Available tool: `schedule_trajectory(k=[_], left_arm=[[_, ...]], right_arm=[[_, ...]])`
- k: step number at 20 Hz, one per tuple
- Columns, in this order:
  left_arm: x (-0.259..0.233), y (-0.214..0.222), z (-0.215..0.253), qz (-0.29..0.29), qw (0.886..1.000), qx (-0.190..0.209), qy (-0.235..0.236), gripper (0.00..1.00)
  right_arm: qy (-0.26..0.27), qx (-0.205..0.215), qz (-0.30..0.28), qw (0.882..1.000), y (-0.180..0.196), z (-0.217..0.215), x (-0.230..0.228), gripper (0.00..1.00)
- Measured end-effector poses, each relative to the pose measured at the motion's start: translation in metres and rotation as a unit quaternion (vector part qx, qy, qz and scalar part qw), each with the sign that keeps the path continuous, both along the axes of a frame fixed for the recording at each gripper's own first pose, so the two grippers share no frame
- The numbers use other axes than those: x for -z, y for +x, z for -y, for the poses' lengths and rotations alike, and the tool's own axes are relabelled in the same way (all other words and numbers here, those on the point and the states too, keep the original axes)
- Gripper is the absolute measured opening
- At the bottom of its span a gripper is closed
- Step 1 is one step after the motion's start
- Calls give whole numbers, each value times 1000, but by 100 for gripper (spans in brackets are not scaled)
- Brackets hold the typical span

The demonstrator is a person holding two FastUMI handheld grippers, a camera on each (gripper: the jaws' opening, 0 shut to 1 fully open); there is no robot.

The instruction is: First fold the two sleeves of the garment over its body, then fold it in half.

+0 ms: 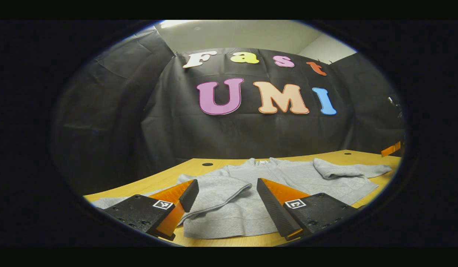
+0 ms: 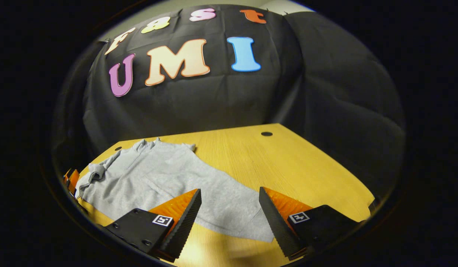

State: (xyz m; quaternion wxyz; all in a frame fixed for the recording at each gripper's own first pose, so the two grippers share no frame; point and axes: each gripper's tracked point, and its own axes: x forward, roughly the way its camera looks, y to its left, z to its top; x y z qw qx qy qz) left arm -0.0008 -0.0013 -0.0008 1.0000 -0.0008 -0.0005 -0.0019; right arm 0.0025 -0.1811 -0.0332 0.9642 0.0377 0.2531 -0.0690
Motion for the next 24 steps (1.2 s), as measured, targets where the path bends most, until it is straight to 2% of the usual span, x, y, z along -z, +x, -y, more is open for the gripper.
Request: schedule_trajectory(k=[3, 4, 5, 6, 9, 10, 11, 12, 13, 16, 17, 18, 19, 20, 21, 22, 23, 24], left_arm=[[1, 1, 2, 0, 1000, 3, 0, 93], [0, 1, 2, 0, 1000, 2, 0, 93], [0, 1, 2, 0, 1000, 2, 0, 93], [0, 1, 2, 0, 1000, 2, 0, 93], [0, 0, 2, 0, 1000, 2, 0, 93], [0, 0, 2, 0, 1000, 2, 0, 93], [0, 0, 2, 0, 1000, 2, 0, 93], [0, -1, 1, 0, 1000, 2, 0, 93], [0, -1, 1, 0, 1000, 2, 0, 93], [0, 0, 2, 0, 1000, 2, 0, 93], [0, 0, 2, 0, 1000, 2, 0, 93], [0, 0, 1, 0, 1000, 2, 0, 93], [0, 0, 1, 0, 1000, 2, 0, 93], [0, 0, 2, 0, 1000, 2, 0, 93], [0, 0, 2, 0, 1000, 2, 0, 93], [0, 0, 2, 0, 1000, 2, -1, 93], [1, 0, 1, 0, 1000, 3, -1, 93], [0, 0, 2, 0, 1000, 2, -1, 93]], right_arm=[[-5, 4, -46, 999, -7, 13, 23, 93], [-7, 4, -57, 998, -9, 15, 30, 98], [-5, 7, -67, 998, -13, 18, 35, 93], [2, 10, -75, 997, -13, 19, 40, 98], [10, 16, -99, 995, -17, 25, 53, 98], [7, 17, -107, 994, -21, 28, 56, 93], [4, 16, -113, 993, -24, 29, 57, 93], [1, 14, -119, 993, -25, 28, 59, 98], [-4, 12, -124, 992, -25, 28, 62, 98], [-18, 8, -129, 991, -24, 29, 64, 98], [-25, 6, -131, 991, -25, 28, 66, 93], [-33, 2, -130, 991, -25, 28, 66, 93], [-36, -1, -129, 991, -25, 27, 65, 98], [-37, -3, -127, 991, -25, 27, 65, 93], [-34, -2, -125, 992, -25, 28, 66, 98], [-31, 0, -124, 992, -25, 29, 66, 97], [-30, 1, -124, 992, -26, 28, 67, 96], [-30, -4, -121, 992, -27, 25, 66, 89]])
